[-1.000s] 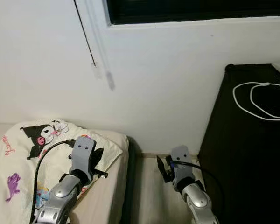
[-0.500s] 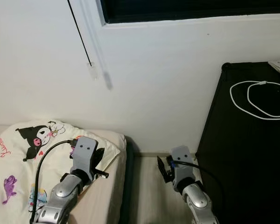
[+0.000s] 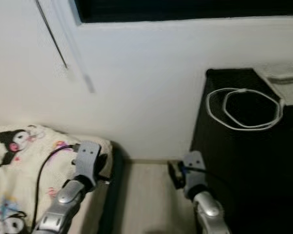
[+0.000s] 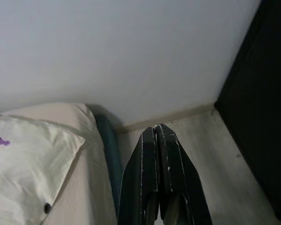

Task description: Clean up the room

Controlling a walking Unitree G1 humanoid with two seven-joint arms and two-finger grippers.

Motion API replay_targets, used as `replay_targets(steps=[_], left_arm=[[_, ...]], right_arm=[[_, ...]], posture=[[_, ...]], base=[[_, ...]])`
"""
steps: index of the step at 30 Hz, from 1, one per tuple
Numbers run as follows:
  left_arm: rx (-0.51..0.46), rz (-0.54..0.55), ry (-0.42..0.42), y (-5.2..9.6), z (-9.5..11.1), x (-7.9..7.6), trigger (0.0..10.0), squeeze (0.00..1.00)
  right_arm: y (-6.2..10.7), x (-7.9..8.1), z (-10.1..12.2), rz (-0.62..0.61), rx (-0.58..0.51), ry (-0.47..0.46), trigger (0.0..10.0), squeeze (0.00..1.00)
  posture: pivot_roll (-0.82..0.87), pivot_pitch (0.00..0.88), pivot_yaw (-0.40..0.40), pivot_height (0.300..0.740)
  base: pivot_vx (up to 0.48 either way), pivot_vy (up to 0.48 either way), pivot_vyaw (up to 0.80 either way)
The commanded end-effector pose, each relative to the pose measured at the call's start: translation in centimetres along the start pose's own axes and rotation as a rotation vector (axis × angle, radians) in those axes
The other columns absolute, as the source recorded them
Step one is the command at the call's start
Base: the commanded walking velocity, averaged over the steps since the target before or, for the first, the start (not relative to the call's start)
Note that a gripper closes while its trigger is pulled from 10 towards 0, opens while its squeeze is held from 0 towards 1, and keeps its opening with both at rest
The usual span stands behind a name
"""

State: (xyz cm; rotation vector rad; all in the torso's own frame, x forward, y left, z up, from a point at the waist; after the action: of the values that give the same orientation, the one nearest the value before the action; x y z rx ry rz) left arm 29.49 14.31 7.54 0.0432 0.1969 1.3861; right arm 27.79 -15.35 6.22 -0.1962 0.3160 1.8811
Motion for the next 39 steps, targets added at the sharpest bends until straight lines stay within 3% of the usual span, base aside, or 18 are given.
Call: replay_targets(steps=[1,21,39], left_arm=[[0.037,0.026,-0.001,0.21,-0.71,0.70,10.0,0.00],[0.003,0.057,-0.058,0.49,-0.36,1.21,10.0,0.00],[0.013,0.050,-0.043,0.85,-0.53,1.07,10.0,0.00]], right_arm=[[0.38,0.40,-0.64,0.014,0.027,-0.011,10.0,0.00],[0.17,0.50,-0.48,0.030,0.025,0.011,10.0,0.00],[0.05,1.04,-0.35,0.072,0.021,0.040,10.0,0.00]], posture=[[-0.09,0.159,0.066,0.740],[-0.09,0.166,0.068,0.740],[-0.08,0.166,0.067,0.740]], base=[[0.000,0.472,0.00],[0.000,0.000,0.00],[0.000,0.000,0.80]])
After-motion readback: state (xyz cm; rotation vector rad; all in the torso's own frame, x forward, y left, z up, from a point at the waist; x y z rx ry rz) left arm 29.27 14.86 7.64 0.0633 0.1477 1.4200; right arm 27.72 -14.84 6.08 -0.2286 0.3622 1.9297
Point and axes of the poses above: a point about 5 cm out from each wrist's last joint towards the gripper, its own y axis pointing back from the gripper into the wrist, its own z axis along the axis of the wrist's last joint, x = y × z, the point moved 1 cm from there along -y, pointing out of the wrist towards the gripper, and after that the axes turned 12 degrees about y, right-handed, at the moved point
